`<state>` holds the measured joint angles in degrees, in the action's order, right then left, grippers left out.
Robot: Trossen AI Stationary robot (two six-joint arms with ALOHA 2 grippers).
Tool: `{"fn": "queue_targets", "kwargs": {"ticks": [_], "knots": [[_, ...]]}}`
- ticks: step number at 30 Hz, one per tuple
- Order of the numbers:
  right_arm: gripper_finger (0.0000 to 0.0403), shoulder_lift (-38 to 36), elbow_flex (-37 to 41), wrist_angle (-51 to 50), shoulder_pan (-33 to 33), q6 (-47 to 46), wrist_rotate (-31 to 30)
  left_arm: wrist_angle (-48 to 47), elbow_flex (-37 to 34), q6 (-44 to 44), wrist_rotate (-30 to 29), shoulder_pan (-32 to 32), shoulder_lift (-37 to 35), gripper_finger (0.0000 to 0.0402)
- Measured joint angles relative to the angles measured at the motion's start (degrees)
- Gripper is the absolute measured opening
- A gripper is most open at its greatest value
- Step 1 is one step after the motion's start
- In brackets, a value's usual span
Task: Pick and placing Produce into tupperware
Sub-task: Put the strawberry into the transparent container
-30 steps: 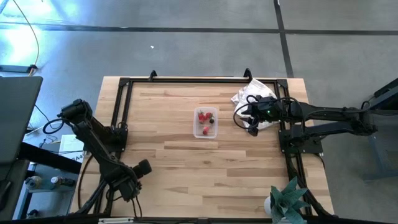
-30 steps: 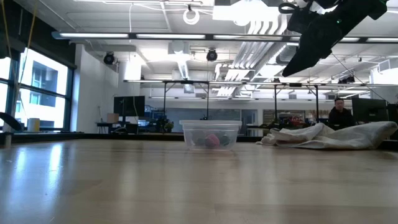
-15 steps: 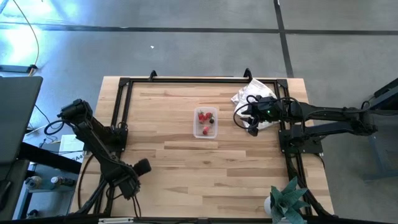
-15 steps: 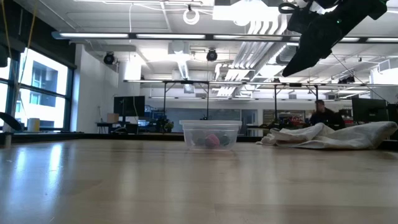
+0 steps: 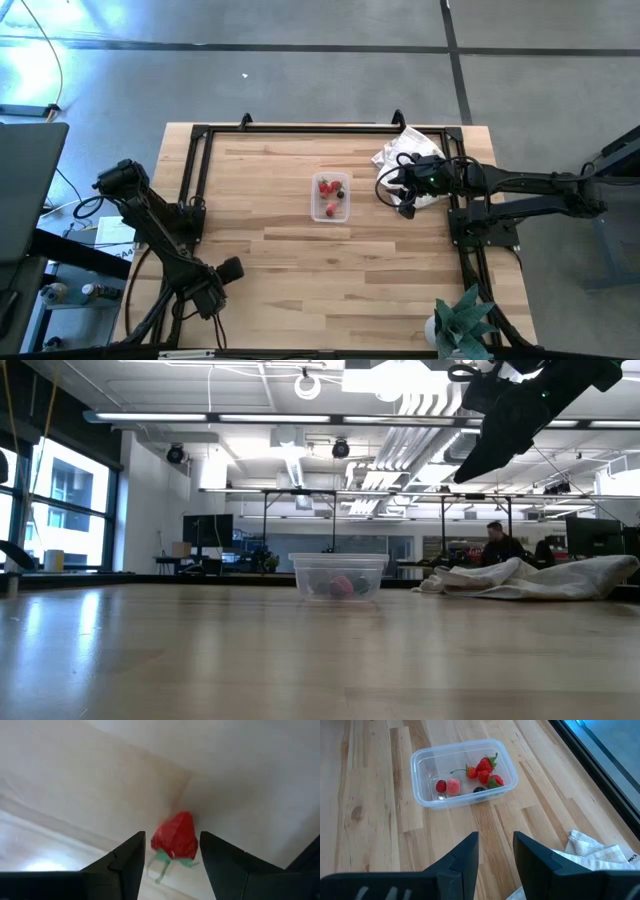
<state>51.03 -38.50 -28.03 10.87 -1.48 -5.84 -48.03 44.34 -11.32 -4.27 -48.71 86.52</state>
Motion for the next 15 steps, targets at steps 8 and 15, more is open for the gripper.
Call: {"fn": "queue_targets", "kwargs": {"ticks": [8,15], "knots": [[0.0112,0.0,0.0,0.0,0.0,0.0,0.0,0.7,-0.7,-0.9,-0.4,0.0,0.0,0.0177],[0.0112,0.0,0.0,0.0,0.0,0.0,0.0,1.7,-2.0,0.2,-0.5,0.0,0.0,0.0177]]}}
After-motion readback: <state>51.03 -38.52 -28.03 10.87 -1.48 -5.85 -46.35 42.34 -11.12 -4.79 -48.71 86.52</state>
